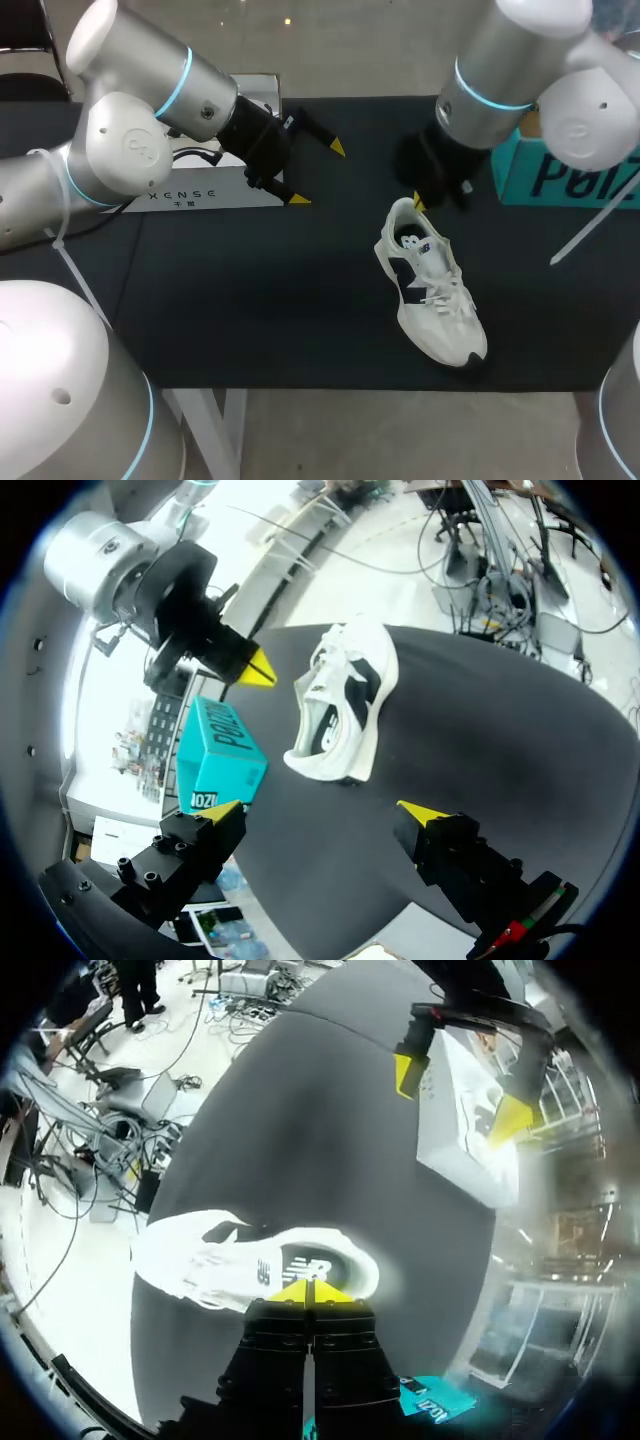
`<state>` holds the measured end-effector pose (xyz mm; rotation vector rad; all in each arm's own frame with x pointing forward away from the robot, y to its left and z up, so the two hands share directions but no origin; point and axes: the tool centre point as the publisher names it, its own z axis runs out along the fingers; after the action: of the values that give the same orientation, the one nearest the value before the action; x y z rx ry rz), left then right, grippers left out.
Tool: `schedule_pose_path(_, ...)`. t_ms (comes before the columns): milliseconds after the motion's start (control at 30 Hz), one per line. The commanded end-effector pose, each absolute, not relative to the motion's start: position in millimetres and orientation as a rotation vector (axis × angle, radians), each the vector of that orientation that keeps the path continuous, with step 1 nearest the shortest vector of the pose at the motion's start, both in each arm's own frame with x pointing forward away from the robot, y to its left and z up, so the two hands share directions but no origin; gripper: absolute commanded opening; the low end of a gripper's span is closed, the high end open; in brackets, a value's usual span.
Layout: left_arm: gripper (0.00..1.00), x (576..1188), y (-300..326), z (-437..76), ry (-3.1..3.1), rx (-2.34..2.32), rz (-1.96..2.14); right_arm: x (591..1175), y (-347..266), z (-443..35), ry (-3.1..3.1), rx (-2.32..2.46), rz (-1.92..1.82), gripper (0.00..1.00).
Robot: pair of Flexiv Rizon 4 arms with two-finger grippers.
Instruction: Take the shoe out of the shoebox, open the shoe tongue, remove and reinsert the insole, then place the shoe into the shoebox
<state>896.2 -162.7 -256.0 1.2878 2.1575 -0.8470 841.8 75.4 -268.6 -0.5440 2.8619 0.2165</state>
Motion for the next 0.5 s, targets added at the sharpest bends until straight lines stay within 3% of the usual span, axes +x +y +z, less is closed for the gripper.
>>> schedule_pose_path(33,1.00,896.0,-162.6,-255.5,2.160,1.290,-0.843,844.5,71.8,-269.6,2.825,-0.767,0.253,0.00)
schedule_pose_path(500,1.00,896.0,-162.6,-255.5,2.160,1.290,-0.843,856.0,76.2,-264.7,2.825,-0.766,0.168,0.00)
